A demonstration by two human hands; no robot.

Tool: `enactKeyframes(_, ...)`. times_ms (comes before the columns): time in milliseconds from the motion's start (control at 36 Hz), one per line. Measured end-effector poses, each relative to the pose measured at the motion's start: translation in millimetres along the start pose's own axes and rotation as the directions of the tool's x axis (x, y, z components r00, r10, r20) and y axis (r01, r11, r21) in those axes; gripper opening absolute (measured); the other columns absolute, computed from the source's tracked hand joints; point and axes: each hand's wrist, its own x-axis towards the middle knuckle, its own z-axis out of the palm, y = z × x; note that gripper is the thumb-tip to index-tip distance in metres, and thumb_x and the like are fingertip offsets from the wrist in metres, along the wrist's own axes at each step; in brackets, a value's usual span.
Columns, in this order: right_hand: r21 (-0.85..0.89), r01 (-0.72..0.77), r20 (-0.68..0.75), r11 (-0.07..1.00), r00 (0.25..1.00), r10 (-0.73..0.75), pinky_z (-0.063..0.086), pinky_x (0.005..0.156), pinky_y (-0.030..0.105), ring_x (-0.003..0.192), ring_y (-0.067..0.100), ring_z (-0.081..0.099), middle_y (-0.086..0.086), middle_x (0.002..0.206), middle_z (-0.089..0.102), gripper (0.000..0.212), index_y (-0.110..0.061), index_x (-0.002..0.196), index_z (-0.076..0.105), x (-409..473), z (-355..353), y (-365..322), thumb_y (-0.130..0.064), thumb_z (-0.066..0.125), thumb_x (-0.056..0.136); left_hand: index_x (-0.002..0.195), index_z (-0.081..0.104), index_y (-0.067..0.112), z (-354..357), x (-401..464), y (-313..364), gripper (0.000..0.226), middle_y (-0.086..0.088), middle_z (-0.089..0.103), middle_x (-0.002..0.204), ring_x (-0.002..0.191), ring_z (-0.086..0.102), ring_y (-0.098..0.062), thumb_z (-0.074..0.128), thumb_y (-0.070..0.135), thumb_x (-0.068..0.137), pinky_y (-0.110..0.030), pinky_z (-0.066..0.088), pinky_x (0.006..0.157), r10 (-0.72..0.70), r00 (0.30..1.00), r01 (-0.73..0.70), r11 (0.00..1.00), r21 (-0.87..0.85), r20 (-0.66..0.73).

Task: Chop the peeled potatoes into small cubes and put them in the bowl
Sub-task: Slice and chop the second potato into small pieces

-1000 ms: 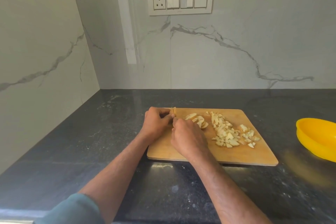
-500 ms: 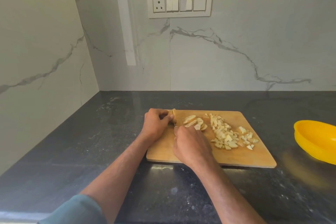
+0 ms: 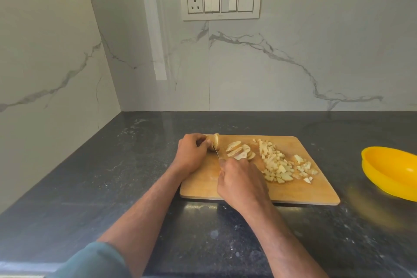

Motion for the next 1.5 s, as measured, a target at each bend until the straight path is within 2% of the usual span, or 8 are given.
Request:
enactKeyframes(361,0.134,-0.006,-0.010,0.991,1.000,0.007,0.027,0.046,0.010,0.054,-0.002,0.043,-0.004,0.101,0.072,0.035,-0.019,0.132,0.063,-2,-4,7,-0.022,0.053,0.099,0.117,0.073,0.014,0,8,-7,0.024,0.002,0.073,0.106,0.099,0.066,-0.011,0.053,0.020,0.105,-0.030,0.053,0.089,-0.017,0.999,0.018,0.999,-0.040,0.037)
enactKeyframes(556,0.187,-0.098,-0.071,0.977,0.991,0.113,0.040,0.053,0.018,0.064,0.012,0.056,0.002,0.085,0.069,0.031,-0.015,0.120,0.071,-3,-4,7,-0.020,0.057,0.093,0.121,0.071,0.017,-4,4,-10,0.023,0.004,0.073,0.109,0.102,0.068,-0.011,0.058,0.020,0.102,-0.035,0.055,0.095,0.038,0.996,-0.028,0.993,-0.114,0.081)
enactKeyframes(639,0.217,-0.105,-0.103,0.970,0.986,0.130,0.051,0.068,0.024,0.083,0.020,0.067,0.005,0.103,0.073,0.036,-0.017,0.128,0.068,-3,-4,8,-0.019,0.058,0.093,0.131,0.066,0.019,-4,5,-10,0.029,0.001,0.070,0.114,0.103,0.065,-0.011,0.058,0.020,0.103,-0.030,0.053,0.092,0.052,0.995,-0.043,0.995,-0.095,0.088)
enactKeyframes(944,0.262,-0.084,-0.160,0.961,0.979,0.129,0.050,0.079,0.021,0.100,0.019,0.066,0.002,0.118,0.071,0.037,-0.019,0.132,0.065,-2,-1,9,-0.023,0.058,0.096,0.122,0.069,0.024,-1,8,-17,0.025,0.004,0.070,0.110,0.101,0.065,-0.013,0.063,0.033,0.100,-0.039,0.056,0.094,0.071,0.992,-0.063,0.995,-0.073,0.104)
enactKeyframes(1056,0.272,-0.044,-0.162,0.961,0.983,0.090,0.038,0.064,0.007,0.078,0.011,0.057,0.001,0.116,0.071,0.039,-0.022,0.135,0.062,-1,1,11,-0.024,0.056,0.097,0.119,0.072,0.027,-2,6,-16,0.022,0.005,0.070,0.104,0.090,0.063,-0.012,0.066,0.032,0.099,-0.032,0.053,0.084,0.103,0.990,-0.096,0.992,-0.081,0.100)
enactKeyframes(1139,0.274,-0.042,-0.163,0.961,0.982,0.090,0.035,0.064,0.010,0.079,0.011,0.054,0.002,0.116,0.070,0.038,-0.022,0.134,0.063,0,2,13,-0.025,0.055,0.097,0.125,0.072,0.029,-4,5,-16,0.031,0.010,0.073,0.103,0.073,0.056,-0.006,0.073,0.032,0.093,-0.024,0.047,0.076,0.142,0.980,-0.133,0.988,-0.073,0.140)
enactKeyframes(1333,0.231,-0.043,-0.138,0.972,0.987,0.077,0.021,0.050,0.008,0.070,0.010,0.047,-0.001,0.099,0.070,0.032,-0.024,0.125,0.069,1,7,14,-0.028,0.055,0.096,0.120,0.073,0.032,-4,0,-8,0.035,0.020,0.074,0.102,0.074,0.061,-0.002,0.079,0.017,0.088,-0.020,0.049,0.083,0.182,0.978,-0.174,0.981,-0.080,0.104)
enactKeyframes(1500,0.253,-0.092,-0.155,0.963,0.979,0.134,0.045,0.065,0.018,0.083,0.017,0.064,0.002,0.113,0.072,0.038,-0.022,0.133,0.065,1,6,13,-0.026,0.055,0.096,0.127,0.072,0.022,-3,0,-7,0.037,0.013,0.074,0.105,0.087,0.067,-0.009,0.077,0.025,0.091,-0.025,0.052,0.087,0.156,0.984,-0.154,0.988,-0.022,0.090)
